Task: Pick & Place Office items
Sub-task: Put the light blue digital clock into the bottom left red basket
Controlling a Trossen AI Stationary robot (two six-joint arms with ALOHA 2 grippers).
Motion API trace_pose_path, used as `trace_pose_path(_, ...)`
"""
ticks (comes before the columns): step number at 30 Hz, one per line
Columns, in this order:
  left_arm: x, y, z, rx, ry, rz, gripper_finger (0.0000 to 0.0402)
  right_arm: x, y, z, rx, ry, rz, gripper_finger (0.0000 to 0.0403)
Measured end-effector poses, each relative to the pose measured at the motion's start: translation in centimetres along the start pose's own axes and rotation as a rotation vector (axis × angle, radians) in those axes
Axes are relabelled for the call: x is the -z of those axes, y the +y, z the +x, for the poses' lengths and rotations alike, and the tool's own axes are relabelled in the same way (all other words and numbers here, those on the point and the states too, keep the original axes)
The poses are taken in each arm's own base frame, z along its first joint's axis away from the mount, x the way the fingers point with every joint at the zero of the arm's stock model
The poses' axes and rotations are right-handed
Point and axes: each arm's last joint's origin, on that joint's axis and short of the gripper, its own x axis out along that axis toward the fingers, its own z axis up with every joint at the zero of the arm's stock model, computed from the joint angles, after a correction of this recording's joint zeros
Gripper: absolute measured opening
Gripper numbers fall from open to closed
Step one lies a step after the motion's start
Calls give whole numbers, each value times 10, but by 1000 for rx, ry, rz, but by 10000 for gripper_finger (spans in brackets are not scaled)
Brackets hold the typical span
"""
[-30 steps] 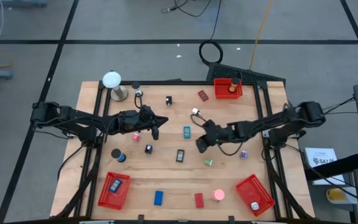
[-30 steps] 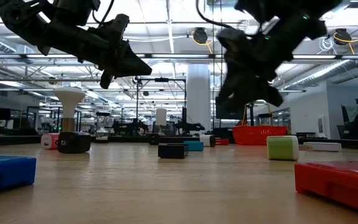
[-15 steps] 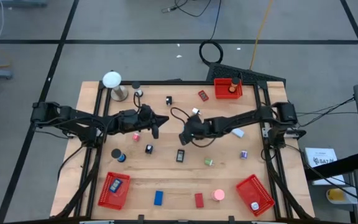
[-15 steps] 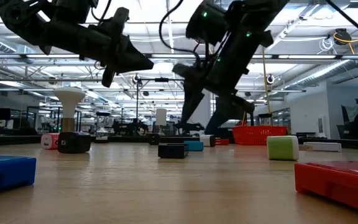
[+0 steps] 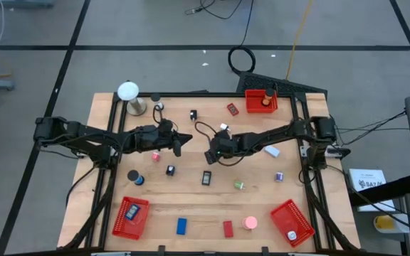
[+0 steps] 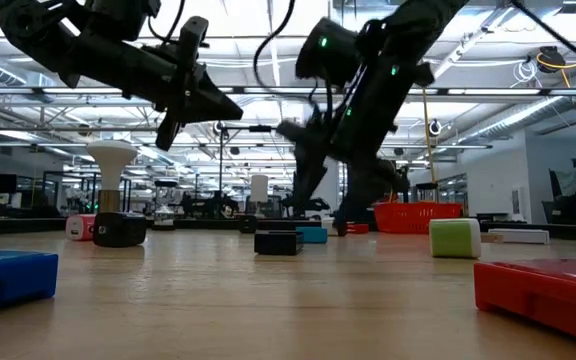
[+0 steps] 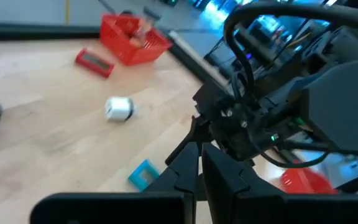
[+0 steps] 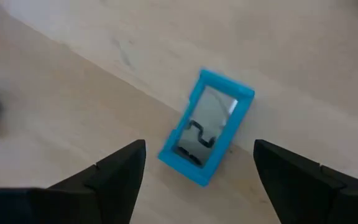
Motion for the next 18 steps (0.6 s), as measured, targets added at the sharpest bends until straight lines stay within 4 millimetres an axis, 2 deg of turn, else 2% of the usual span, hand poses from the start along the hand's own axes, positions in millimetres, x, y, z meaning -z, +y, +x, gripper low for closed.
trace_pose_path(5, 0, 0, 0, -3, 4, -8, 21, 4, 0, 16, 8, 6, -7, 290)
trace_pose_path(9, 0, 0, 0, 1, 10, -8, 21, 8, -2, 20, 34, 13, -26, 282)
trace_pose_path(12, 1, 0, 0, 7, 16, -4, 21, 8, -3, 20, 41, 18, -42, 255)
trace_pose_path(18, 0, 1, -2, 1, 28, -4, 21, 8, -4, 20, 48, 25, -69, 172)
